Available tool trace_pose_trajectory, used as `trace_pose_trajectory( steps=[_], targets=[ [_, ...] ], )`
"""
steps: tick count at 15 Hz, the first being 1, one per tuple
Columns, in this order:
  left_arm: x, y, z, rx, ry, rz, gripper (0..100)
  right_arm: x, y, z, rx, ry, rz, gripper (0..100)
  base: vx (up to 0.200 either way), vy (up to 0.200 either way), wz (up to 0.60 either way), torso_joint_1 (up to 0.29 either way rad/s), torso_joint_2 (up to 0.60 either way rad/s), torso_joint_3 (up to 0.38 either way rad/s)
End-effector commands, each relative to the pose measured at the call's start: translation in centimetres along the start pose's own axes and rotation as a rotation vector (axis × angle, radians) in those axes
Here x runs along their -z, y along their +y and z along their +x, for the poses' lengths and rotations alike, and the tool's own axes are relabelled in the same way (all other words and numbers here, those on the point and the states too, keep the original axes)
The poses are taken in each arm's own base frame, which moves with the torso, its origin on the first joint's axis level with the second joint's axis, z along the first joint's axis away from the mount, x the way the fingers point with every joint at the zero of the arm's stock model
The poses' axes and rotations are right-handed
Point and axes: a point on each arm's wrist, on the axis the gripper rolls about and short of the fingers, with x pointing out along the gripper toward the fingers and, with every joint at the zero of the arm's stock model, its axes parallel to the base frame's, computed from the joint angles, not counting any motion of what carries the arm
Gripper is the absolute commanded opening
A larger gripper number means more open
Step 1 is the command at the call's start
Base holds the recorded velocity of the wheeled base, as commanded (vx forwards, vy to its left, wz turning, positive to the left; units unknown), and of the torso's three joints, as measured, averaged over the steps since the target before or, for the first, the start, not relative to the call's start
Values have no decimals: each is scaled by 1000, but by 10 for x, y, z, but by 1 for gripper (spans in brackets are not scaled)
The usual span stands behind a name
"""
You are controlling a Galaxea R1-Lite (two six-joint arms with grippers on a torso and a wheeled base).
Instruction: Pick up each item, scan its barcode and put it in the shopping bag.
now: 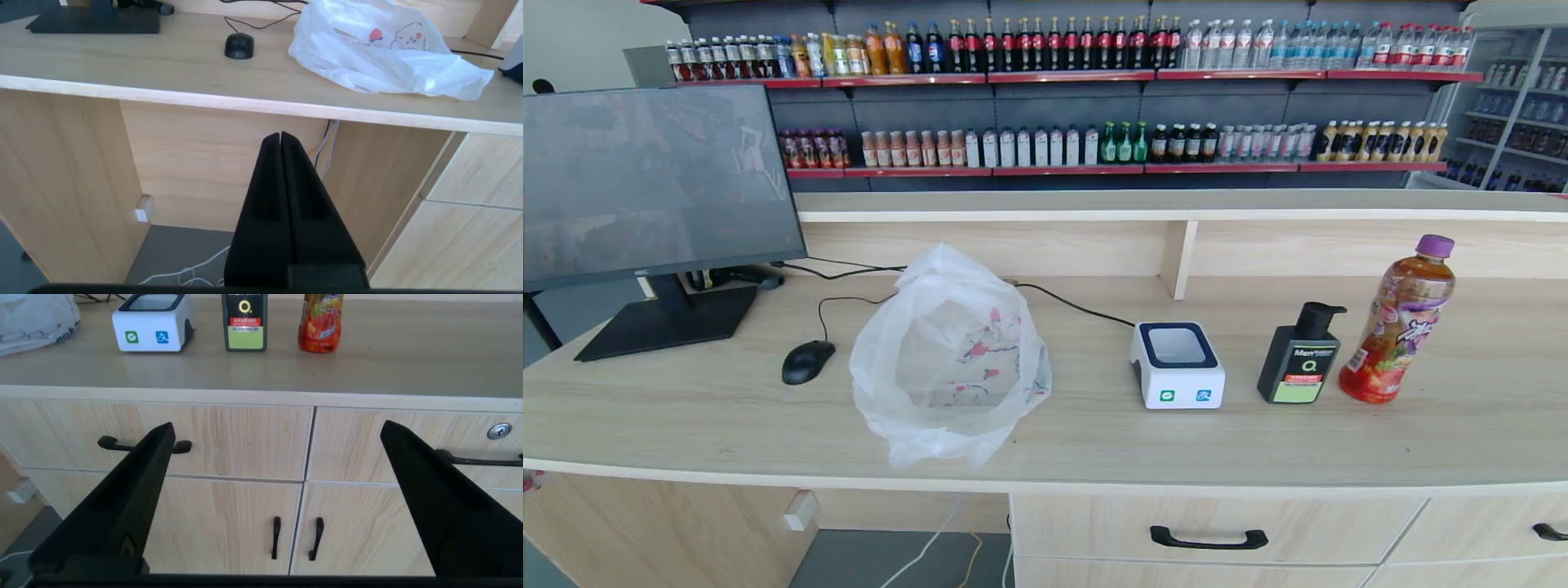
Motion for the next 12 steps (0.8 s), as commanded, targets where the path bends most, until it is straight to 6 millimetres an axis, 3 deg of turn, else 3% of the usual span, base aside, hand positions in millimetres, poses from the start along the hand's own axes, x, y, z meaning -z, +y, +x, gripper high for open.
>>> trace_pose_trajectory(
  steps=[1, 12],
  targets=[
    [0, 0, 0, 0, 0, 0, 0, 0, 0, 0, 0, -1, -1, 100, 0, 0, 0, 0, 0, 0],
    [0, 0, 0, 0, 0, 0, 0, 0, 0, 0, -17, -3, -38, 100, 0, 0, 0, 0, 0, 0]
  ],
)
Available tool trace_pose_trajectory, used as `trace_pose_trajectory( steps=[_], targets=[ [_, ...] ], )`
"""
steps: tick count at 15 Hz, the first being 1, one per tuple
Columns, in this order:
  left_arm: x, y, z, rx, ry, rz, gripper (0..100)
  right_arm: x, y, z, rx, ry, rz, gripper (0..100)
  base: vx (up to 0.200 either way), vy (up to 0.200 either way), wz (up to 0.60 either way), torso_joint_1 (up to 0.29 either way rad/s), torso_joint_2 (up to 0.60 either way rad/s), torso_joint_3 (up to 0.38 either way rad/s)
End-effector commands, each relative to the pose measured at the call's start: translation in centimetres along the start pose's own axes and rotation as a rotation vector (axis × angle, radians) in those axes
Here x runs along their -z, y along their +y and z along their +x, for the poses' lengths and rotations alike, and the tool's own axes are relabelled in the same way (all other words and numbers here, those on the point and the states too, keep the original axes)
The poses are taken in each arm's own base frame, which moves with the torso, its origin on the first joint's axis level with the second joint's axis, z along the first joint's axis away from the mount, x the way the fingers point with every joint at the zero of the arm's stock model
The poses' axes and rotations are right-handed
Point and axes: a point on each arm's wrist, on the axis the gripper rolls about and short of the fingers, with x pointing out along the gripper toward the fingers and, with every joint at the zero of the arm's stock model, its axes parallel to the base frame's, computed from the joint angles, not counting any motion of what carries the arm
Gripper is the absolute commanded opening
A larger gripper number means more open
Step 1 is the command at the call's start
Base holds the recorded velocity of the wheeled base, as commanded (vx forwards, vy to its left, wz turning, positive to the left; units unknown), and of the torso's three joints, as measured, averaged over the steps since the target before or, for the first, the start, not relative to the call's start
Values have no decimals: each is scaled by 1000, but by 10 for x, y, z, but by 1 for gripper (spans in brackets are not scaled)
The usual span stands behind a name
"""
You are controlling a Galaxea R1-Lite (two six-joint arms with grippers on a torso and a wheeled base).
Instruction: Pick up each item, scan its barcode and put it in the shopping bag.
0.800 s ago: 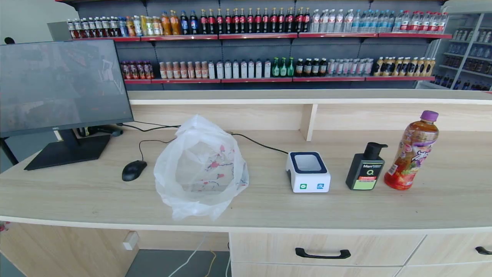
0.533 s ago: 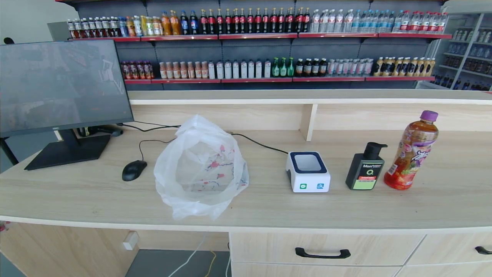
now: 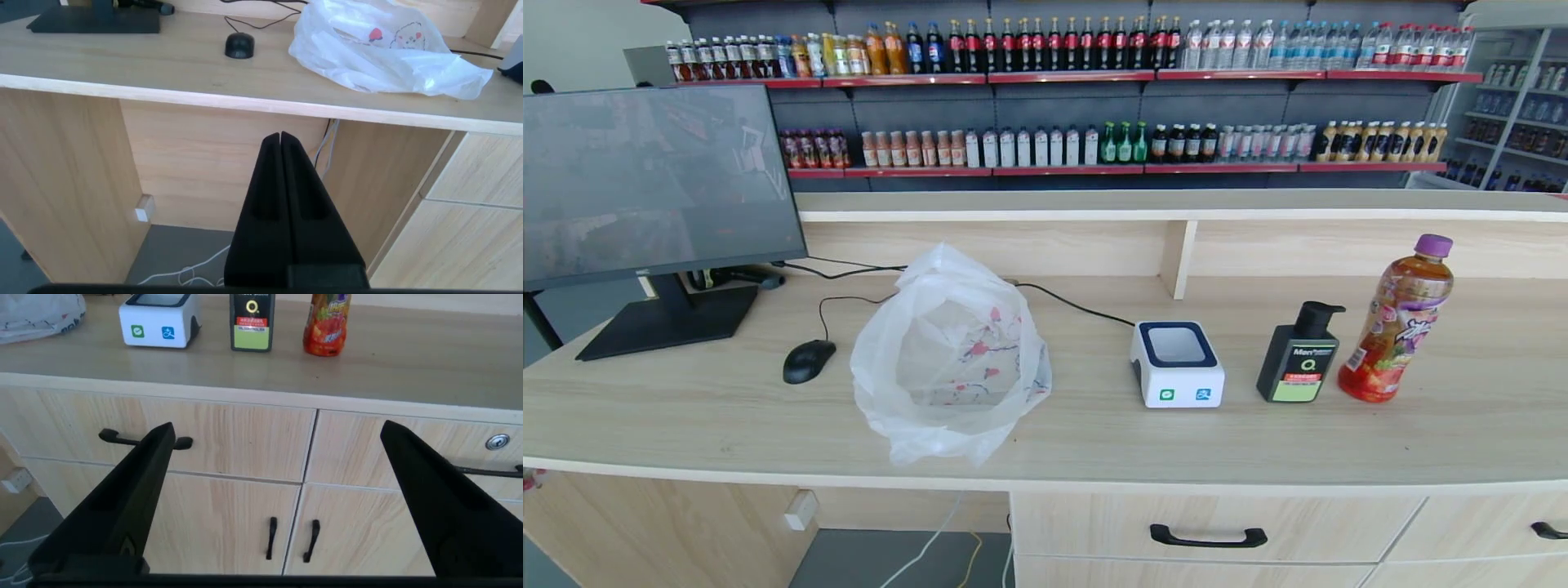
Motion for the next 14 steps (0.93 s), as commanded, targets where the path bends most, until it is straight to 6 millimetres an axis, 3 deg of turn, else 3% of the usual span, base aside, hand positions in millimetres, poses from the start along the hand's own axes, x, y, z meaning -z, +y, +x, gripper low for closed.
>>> trace_pose_trajectory(
  steps=[1, 2, 3, 4, 8, 11, 14],
  targets=[
    [0, 0, 0, 0, 0, 0, 0, 0, 0, 0, -18, -4, -13, 100, 0, 0, 0, 0, 0, 0],
    [0, 0, 0, 0, 0, 0, 0, -6, 1, -1, -43, -36, -30, 100, 0, 0, 0, 0, 0, 0],
    [0, 0, 0, 0, 0, 0, 0, -31, -1, -7, -51, -93, -30, 100, 0, 0, 0, 0, 0, 0],
    [0, 0, 0, 0, 0, 0, 0, -44, -2, -5, -55, -81, -23, 100, 0, 0, 0, 0, 0, 0],
    [0, 0, 0, 0, 0, 0, 0, -80, -4, 20, -107, 33, 5, 100, 0, 0, 0, 0, 0, 0],
    [0, 0, 0, 0, 0, 0, 0, -119, -4, 76, -182, 36, 74, 100, 0, 0, 0, 0, 0, 0],
    [0, 0, 0, 0, 0, 0, 0, -142, -1, 132, -189, 4, 176, 100, 0, 0, 0, 0, 0, 0]
  ],
)
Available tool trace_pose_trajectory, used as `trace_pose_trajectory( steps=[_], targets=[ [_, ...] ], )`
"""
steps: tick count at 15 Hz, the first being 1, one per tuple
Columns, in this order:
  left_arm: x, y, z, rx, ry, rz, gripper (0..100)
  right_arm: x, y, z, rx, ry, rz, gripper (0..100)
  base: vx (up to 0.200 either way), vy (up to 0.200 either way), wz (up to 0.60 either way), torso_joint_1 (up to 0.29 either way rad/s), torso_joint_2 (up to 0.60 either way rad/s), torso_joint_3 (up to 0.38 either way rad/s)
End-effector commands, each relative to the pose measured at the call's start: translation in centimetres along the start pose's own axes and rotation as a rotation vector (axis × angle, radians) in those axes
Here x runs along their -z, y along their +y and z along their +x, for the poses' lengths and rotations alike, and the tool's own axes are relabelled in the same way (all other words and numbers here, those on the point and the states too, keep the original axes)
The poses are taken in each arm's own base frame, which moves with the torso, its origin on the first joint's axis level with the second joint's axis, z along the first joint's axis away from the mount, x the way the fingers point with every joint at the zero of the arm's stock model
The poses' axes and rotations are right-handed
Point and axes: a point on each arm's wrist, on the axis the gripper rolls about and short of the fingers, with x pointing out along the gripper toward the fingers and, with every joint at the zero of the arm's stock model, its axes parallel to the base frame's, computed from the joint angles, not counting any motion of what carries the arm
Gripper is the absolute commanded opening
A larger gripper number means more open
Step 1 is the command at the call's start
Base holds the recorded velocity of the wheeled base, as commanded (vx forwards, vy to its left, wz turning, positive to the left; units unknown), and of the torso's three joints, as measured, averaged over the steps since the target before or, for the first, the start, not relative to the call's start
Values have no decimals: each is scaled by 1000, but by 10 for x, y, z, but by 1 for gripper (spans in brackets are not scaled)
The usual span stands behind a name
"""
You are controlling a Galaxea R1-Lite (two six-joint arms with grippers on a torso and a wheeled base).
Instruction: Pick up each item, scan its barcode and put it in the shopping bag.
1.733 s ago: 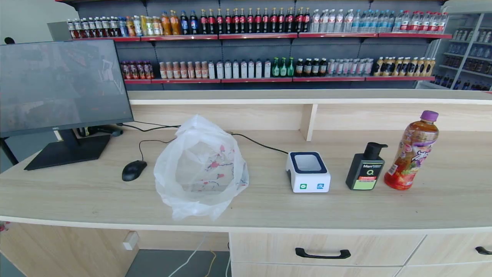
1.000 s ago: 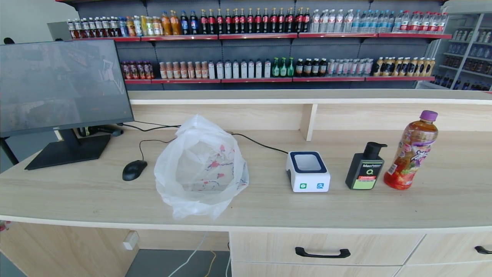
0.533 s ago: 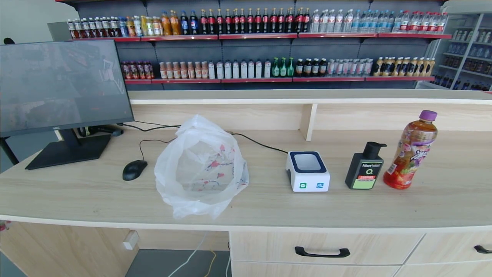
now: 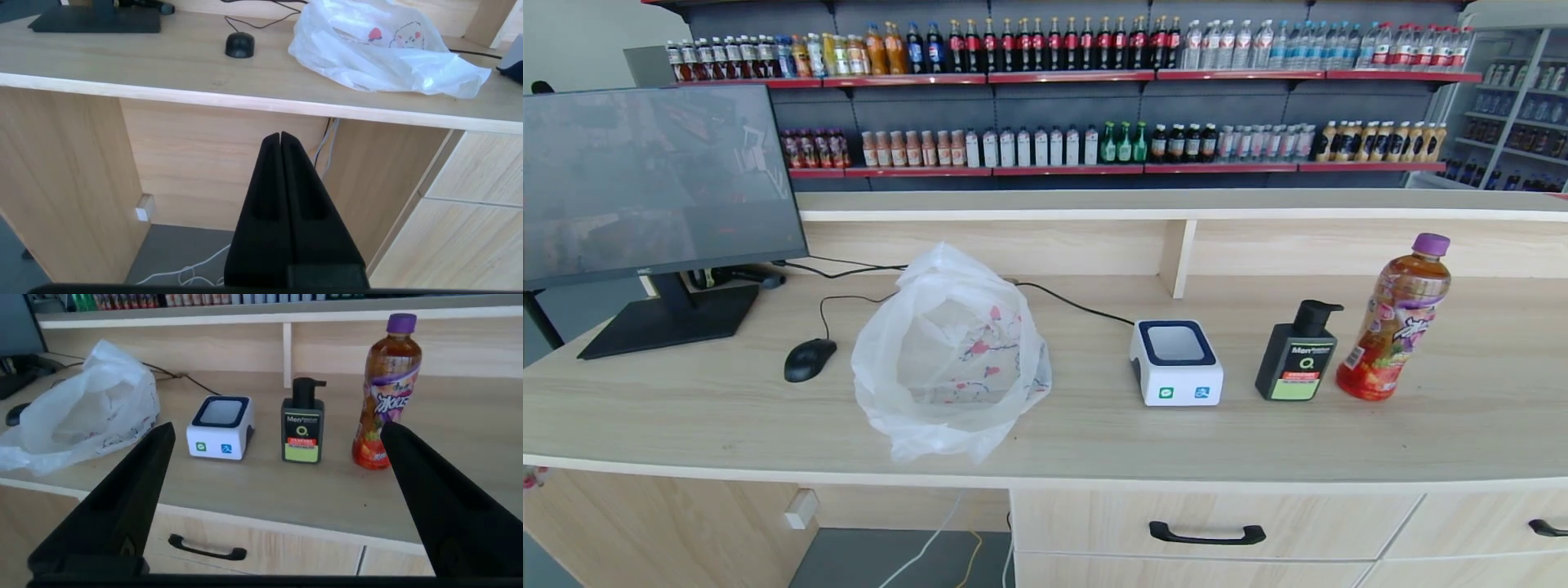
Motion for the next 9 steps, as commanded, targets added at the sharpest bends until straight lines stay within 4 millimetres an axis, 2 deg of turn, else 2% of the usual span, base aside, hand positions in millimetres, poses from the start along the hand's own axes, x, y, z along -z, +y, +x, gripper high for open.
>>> trace_pose_trajectory(
  steps=[1, 3, 6, 9],
  targets=[
    [0, 0, 0, 0, -1, 0, 0, -17, -2, 74, -43, 26, 97, 100, 0, 0, 0, 0, 0, 0],
    [0, 0, 0, 0, -1, 0, 0, -23, 3, 92, -91, -14, 183, 100, 0, 0, 0, 0, 0, 0],
    [0, 0, 0, 0, -1, 0, 0, -29, 8, 120, -130, -47, 403, 100, 0, 0, 0, 0, 0, 0],
    [0, 0, 0, 0, -1, 0, 0, -26, 8, 129, -143, -62, 552, 100, 0, 0, 0, 0, 0, 0]
  ],
)
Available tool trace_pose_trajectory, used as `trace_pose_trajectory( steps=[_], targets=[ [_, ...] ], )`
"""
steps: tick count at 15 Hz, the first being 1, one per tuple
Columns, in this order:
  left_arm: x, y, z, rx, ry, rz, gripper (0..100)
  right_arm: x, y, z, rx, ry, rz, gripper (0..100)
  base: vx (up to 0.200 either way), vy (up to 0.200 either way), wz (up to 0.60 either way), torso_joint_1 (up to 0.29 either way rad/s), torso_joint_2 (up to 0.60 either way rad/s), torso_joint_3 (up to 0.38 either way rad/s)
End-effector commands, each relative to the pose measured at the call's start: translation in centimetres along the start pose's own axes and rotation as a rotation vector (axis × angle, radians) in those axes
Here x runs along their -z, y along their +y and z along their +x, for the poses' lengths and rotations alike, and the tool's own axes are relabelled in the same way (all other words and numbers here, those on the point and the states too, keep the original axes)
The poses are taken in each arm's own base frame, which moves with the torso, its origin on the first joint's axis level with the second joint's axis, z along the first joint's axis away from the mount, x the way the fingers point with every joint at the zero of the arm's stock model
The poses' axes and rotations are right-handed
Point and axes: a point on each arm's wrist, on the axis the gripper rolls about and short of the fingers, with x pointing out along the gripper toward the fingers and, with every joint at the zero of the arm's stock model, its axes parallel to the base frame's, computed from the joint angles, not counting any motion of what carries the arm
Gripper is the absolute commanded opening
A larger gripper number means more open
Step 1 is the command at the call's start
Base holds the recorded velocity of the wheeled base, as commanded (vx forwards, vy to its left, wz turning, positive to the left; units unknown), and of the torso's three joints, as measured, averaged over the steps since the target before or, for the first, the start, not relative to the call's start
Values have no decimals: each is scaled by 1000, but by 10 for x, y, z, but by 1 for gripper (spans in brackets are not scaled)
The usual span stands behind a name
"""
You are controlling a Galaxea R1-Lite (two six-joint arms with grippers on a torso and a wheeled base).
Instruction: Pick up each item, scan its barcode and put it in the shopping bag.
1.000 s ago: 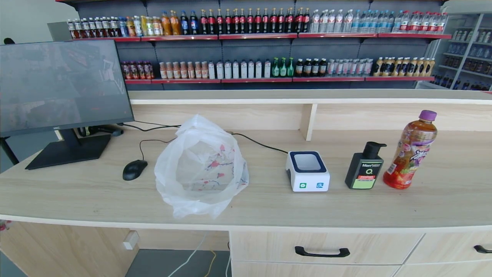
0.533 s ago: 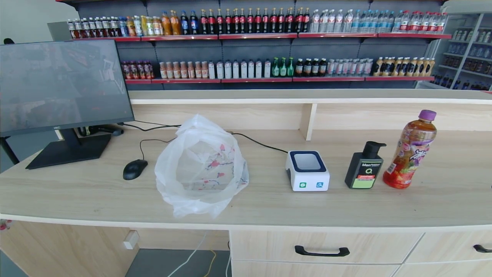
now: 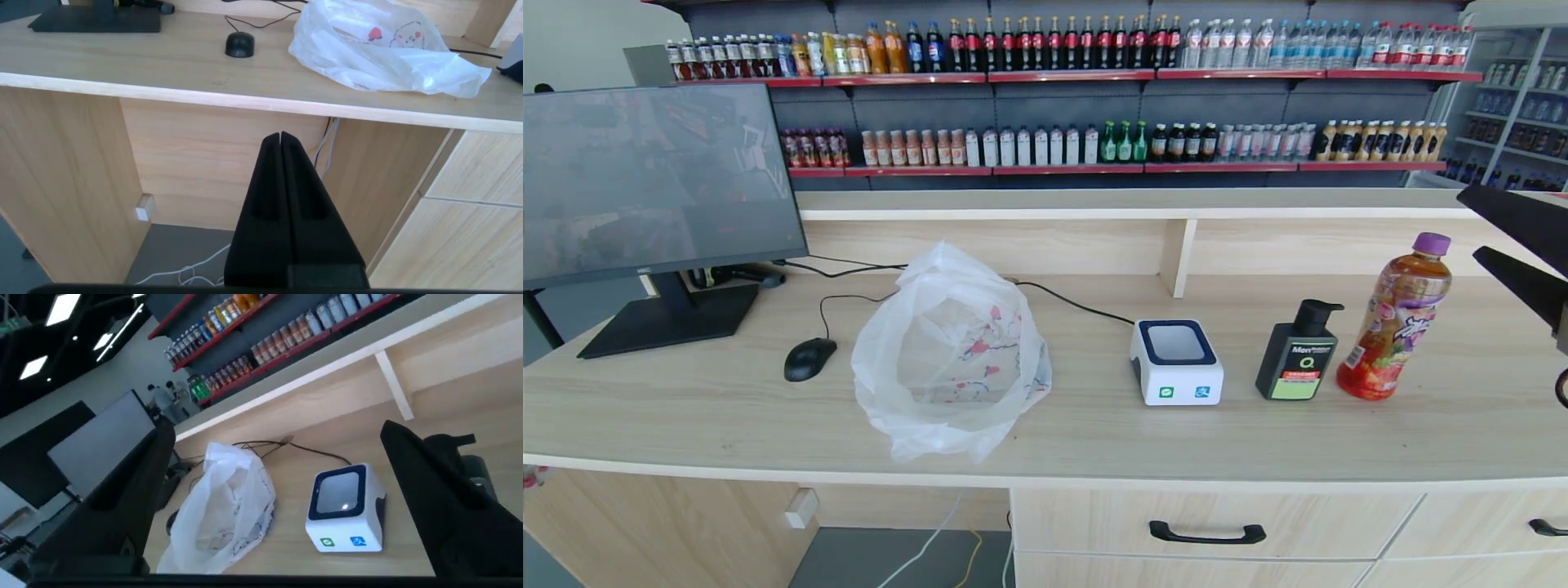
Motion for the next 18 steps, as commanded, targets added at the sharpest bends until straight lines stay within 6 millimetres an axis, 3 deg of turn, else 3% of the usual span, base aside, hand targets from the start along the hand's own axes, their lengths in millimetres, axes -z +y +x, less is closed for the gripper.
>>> trace_pose_trajectory(
  steps=[1, 5, 10, 13, 18],
  targets=[
    [0, 0, 0, 0, 0, -1, 0, 19, -13, 9, 47, 77, 50, 100, 0, 0, 0, 0, 0, 0],
    [0, 0, 0, 0, 0, -1, 0, 37, -25, 15, 66, 101, 136, 100, 0, 0, 0, 0, 0, 0],
    [0, 0, 0, 0, 0, -1, 0, 78, -54, 50, 63, 69, 110, 100, 0, 0, 0, 0, 0, 0],
    [0, 0, 0, 0, 0, -1, 0, 105, -71, 47, 131, 98, 112, 100, 0, 0, 0, 0, 0, 0],
    [0, 0, 0, 0, 0, -1, 0, 106, -72, 46, 142, 103, 108, 100, 0, 0, 0, 0, 0, 0]
  ],
)
